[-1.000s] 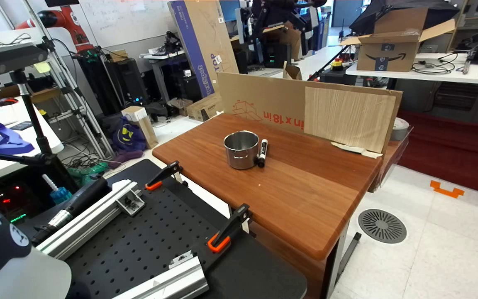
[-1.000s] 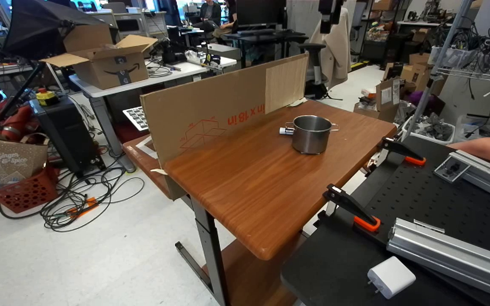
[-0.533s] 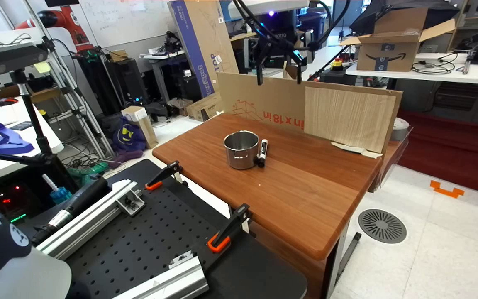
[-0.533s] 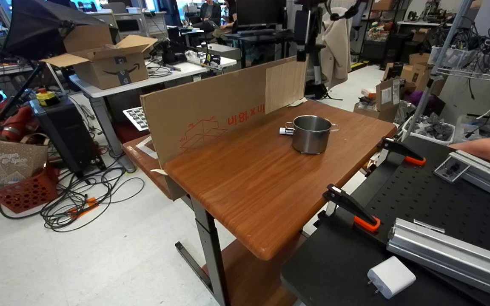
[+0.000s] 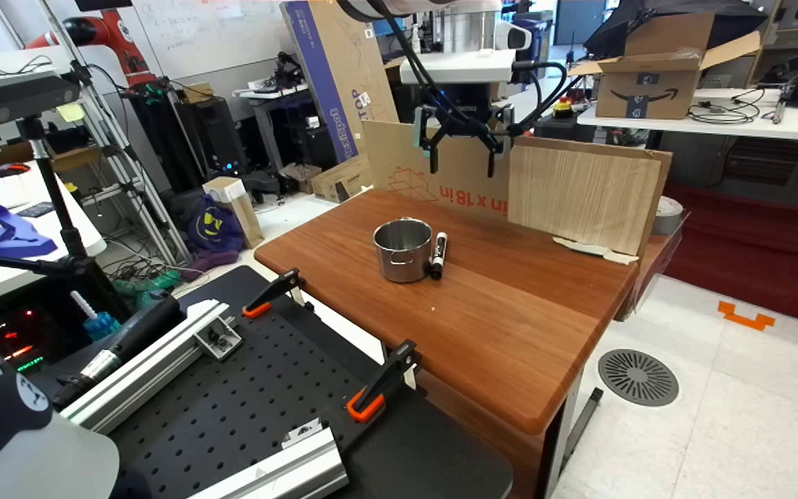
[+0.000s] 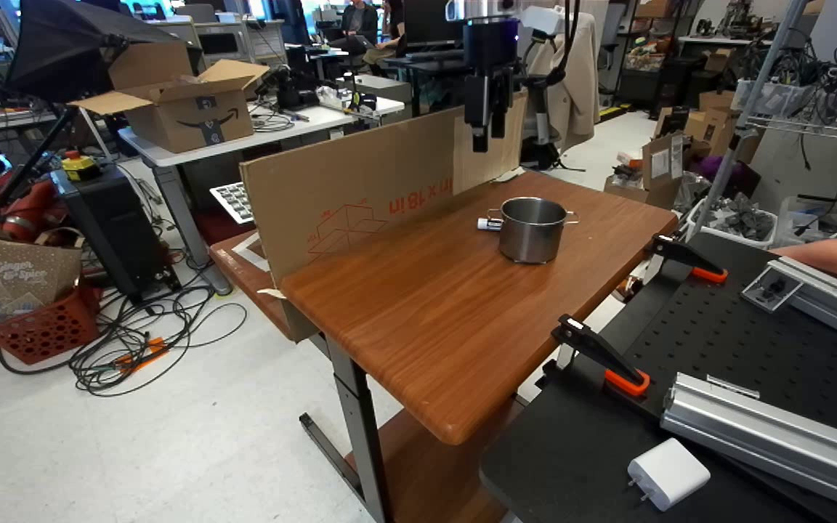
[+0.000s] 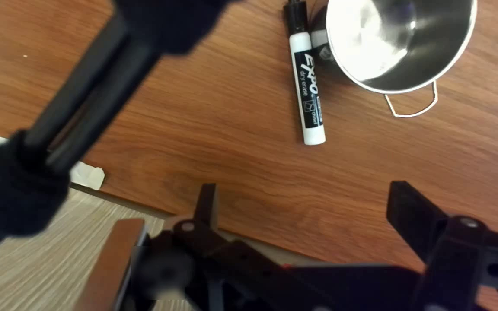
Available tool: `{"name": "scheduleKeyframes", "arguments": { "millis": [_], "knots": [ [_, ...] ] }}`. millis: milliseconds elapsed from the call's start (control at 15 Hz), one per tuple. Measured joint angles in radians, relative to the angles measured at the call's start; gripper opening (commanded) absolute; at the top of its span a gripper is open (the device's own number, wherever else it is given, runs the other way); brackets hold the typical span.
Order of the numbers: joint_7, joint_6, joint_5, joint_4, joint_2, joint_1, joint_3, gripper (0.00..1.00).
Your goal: Put the marker in the pot
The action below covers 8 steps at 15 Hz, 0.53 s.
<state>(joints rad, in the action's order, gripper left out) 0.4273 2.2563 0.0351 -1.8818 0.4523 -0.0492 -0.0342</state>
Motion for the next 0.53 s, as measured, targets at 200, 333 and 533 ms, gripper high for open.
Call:
{"name": "scheduleKeyframes", "arguments": {
  "millis": [200,333,533],
  "knots": [
    [-0.031,-0.014,0.000,0.028,0.056,0.005,-0.007,1.00],
    [-0.052,-0.026,0.000,0.041,0.085,0.008,-0.010,1.00],
    [-0.093,-0.036,0.001,0.063,0.126,0.012,-0.010,1.00]
  ]
}}
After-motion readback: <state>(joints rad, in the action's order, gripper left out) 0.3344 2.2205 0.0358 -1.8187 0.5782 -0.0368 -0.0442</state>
